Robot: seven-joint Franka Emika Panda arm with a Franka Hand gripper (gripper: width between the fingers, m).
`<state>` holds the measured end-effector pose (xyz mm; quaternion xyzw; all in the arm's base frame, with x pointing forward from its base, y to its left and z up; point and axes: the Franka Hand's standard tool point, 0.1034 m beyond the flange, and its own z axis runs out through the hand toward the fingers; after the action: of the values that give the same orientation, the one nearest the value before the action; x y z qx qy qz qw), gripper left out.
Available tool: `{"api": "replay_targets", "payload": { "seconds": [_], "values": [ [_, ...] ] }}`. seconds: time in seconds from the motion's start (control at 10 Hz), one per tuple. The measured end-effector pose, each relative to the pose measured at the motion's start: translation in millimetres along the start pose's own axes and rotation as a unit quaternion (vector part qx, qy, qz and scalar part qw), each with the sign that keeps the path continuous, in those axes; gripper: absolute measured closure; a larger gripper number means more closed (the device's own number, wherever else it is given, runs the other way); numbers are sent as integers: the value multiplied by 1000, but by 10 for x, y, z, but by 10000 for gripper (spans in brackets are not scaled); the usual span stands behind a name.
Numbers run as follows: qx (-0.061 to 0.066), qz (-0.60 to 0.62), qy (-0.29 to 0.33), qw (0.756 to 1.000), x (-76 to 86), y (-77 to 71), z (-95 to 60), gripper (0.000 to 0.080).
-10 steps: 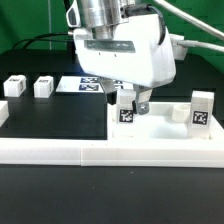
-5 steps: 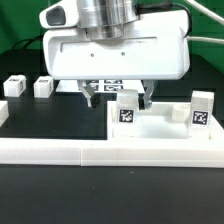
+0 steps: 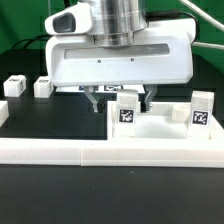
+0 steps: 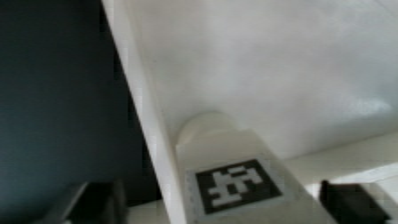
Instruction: Assemble square table
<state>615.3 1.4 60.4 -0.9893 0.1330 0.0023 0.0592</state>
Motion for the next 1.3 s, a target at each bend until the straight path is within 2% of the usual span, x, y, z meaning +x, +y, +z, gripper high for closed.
{"api": "replay_targets", "payload": {
  "seconds": [0.1, 0.2, 0.5, 0.7, 0.9, 1.0, 1.2, 1.3],
  "values": [
    [1, 49, 0, 999, -2, -7, 2, 423],
    [1, 82, 0, 997, -3, -8, 3, 515],
    [1, 182, -1, 983, -6, -17, 5, 515],
    [4, 289, -3, 957, 22, -49, -21, 514],
    [4, 414, -3, 910, 27, -72, -22, 512],
    [8, 500, 1, 866, 31, -97, 9, 512],
    [25, 591, 1, 807, 42, -126, 36, 512],
    [39, 644, 0, 764, 53, -122, 35, 512]
  ]
}}
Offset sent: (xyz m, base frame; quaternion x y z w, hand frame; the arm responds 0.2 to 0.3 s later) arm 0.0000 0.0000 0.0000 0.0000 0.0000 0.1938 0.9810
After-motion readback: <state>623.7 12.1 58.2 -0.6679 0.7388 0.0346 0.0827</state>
